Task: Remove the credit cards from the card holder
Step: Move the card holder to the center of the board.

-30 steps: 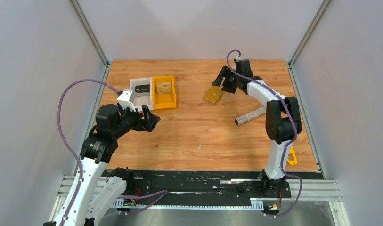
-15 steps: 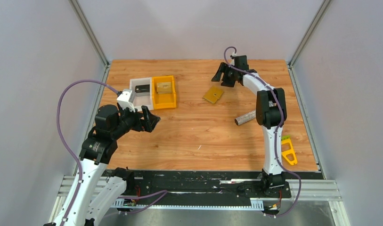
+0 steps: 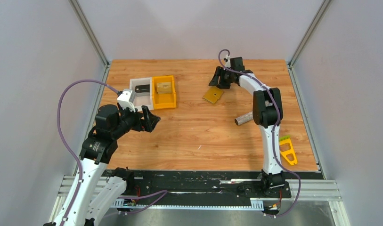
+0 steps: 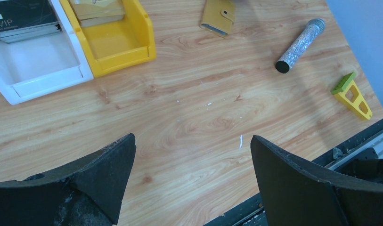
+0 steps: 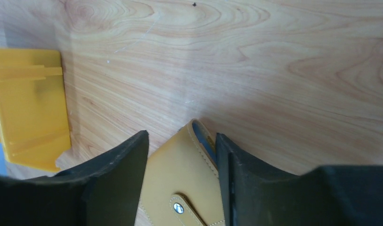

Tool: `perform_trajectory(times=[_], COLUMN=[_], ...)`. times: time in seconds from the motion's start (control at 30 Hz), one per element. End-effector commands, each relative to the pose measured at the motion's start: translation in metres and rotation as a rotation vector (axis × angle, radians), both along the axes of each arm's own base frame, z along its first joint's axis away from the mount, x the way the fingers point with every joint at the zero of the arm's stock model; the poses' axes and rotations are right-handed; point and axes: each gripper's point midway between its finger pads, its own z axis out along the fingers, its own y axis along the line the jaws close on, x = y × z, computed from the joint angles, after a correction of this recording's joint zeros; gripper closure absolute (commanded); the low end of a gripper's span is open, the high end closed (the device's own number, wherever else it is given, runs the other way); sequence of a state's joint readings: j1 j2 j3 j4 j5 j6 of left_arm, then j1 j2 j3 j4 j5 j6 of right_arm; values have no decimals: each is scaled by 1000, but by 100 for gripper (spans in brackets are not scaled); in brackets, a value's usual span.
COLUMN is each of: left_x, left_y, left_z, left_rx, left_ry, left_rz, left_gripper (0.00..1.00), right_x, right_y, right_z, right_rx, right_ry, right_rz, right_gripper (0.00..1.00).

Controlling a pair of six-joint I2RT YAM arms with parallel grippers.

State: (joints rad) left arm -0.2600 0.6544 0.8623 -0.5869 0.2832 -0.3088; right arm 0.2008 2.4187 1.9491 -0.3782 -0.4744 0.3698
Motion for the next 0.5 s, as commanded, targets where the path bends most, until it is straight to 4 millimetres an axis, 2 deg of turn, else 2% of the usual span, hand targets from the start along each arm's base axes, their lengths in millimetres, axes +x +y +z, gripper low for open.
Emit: perform_trajectory(times=[0.0, 0.17, 0.3, 0.47], left_x=[3, 3, 3, 4], left_y=[-1, -1, 0, -1], left_z=[7, 7, 7, 6], left_rx=[-6, -4, -3, 0], left_ry=[-38, -38, -39, -35], left_rz=[-8, -6, -4, -6], left_gripper=[0, 0, 0, 0], right_x=[-1, -25, -51, -93], right_y=[18, 37, 49, 60], right_z=[6, 5, 7, 0], right_rx=[-18, -35, -63, -119], right_ry=[-48, -51, -53, -18], right_rz=[89, 189, 253, 288], right_gripper=[49, 62, 64, 66])
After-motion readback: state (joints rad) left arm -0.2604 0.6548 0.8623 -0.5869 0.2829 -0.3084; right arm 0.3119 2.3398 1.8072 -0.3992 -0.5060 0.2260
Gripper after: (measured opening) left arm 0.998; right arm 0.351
